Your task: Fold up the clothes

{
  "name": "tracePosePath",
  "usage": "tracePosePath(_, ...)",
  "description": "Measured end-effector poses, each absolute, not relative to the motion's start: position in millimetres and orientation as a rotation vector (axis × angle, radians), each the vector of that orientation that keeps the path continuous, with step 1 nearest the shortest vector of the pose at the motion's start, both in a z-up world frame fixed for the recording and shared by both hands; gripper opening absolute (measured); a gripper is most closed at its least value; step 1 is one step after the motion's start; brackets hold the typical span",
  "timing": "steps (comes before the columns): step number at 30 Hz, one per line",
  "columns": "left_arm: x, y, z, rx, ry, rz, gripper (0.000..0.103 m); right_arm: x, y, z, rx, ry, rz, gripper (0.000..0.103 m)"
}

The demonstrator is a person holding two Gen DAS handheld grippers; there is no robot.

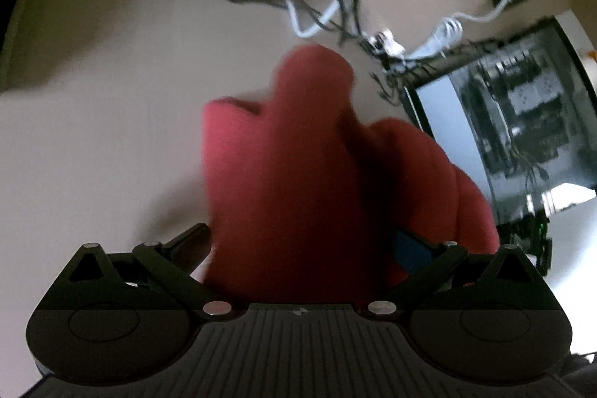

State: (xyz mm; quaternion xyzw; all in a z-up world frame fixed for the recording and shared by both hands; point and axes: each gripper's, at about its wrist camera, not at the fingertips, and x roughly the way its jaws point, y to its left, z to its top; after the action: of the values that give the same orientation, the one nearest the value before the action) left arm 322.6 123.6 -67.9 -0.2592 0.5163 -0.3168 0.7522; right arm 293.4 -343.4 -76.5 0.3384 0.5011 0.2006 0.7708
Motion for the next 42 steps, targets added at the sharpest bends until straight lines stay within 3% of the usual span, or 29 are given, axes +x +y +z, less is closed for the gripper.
tracePosePath(11,298.1,119.3,-57.5,-0.662,1.053,-0.630,0.103,305.3,-309.9,-80.4,0.760,1.115,0.553,0.103)
tracePosePath(20,227.8,216.8,-28.9,-0.783,0.921,-0.530,0.103,296.0,-189.5,-44.9,0.756,1.007,0.846,0.103)
tracePosePath(30,197.4,371.6,38.9,-0.704,0.670,-0.244,0.103,348.8,-19.2,4.5,0.506,0.906,0.895,0.103)
tracePosePath(33,198.0,413.3,34.5,-0.666,0.705,-0.059,0.103,347.8,-7.1,8.3,0.408,0.881,0.743,0.103)
tracePosePath(37,164.8,439.8,31.1,-0.652,0.704,0.009,0.103,314.8,-4.0,14.9,0.278,0.802,0.671,0.103)
tracePosePath(42,150.9,410.6,32.8,-0.542,0.682,-0.066,0.103,265.0,42.2,17.4,0.030,0.696,0.715,0.103)
